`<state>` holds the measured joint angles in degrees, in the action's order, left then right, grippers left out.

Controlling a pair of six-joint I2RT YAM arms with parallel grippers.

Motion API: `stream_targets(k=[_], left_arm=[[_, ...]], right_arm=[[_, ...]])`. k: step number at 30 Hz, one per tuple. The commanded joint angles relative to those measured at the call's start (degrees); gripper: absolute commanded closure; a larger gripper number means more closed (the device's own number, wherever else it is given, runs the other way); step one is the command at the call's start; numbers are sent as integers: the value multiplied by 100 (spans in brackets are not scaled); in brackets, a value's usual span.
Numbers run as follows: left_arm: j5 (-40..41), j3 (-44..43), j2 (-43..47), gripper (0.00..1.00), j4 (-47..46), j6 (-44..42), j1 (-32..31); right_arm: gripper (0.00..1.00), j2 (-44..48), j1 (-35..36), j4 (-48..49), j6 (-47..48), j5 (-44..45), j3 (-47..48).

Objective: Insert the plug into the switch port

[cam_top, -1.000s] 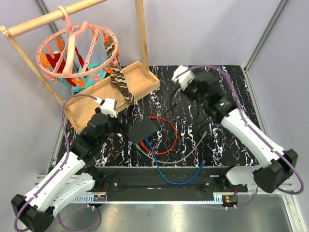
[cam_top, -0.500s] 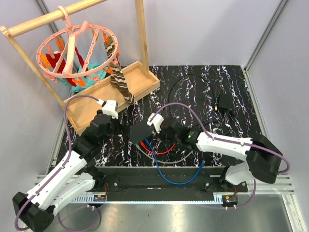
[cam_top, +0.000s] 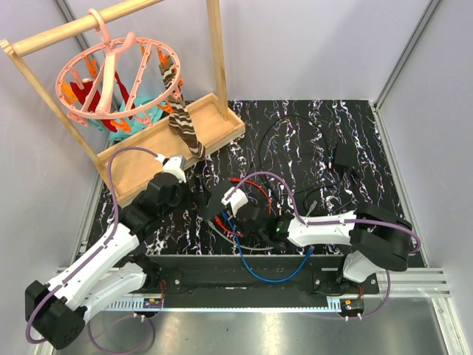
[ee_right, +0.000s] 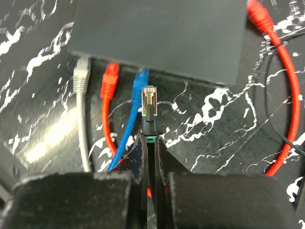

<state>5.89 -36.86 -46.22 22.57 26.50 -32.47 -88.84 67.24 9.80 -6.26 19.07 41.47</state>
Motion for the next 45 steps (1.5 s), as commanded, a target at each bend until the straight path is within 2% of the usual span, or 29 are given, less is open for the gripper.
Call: stream_targets(k=[1,8,15,20,26,32,45], left_arm=[[-414,118,-212,4,-314,795,21],[-238,-479,-870,4,-209,383,74],[-325,-1454,-2338,2,-24,-548,215],[-737,-2096,-3523,1,107,-787,373],[-923,-2659,-4411,1,116,-1006,408],[-1142,-2827,-4966,1,134,-1086,461],[-1459,-2659,-5363,1,195,-980,478]], right_arm=[[100,-133,87,690,-498,721,-139],[100,-371,96,505,-674,607,-96],[100,-485,87,294,-894,774,-87],[100,-696,87,268,-894,835,45],[100,-837,87,259,-947,984,133],[100,-942,87,294,-991,1046,229],[100,-1048,-9,391,-938,1108,458]])
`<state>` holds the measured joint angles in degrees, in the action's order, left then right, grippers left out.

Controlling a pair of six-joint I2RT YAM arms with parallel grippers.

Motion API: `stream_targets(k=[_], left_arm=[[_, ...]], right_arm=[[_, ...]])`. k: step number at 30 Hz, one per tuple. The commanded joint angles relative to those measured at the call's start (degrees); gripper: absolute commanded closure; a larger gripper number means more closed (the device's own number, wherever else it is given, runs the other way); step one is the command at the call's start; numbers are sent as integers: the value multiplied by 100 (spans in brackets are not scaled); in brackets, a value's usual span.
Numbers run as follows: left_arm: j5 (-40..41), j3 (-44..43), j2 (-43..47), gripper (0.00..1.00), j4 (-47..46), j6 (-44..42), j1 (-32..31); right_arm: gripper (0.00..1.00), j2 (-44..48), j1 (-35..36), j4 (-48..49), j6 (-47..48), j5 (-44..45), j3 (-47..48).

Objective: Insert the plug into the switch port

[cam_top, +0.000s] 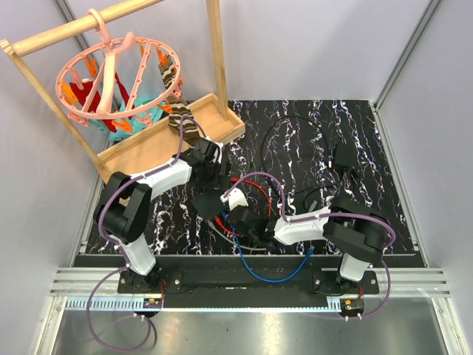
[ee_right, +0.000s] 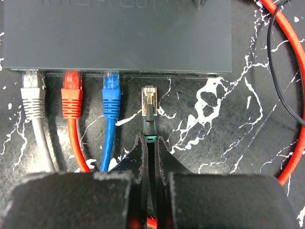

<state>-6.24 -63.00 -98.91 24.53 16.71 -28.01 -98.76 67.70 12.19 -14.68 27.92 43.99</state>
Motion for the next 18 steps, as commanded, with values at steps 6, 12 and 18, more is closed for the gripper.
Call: stream_targets(k=[6,12,18], left_arm=[[-299,-63,-172,2,87,34,59],[-351,-72,-207,3,95,52,50],[-352,-98,-216,3,95,69,67]], right_arm=[[100,-64,-152,258,-53,196,242],[100,6,-178,346,70,38,295],[100,59,-178,416,167,-76,347]])
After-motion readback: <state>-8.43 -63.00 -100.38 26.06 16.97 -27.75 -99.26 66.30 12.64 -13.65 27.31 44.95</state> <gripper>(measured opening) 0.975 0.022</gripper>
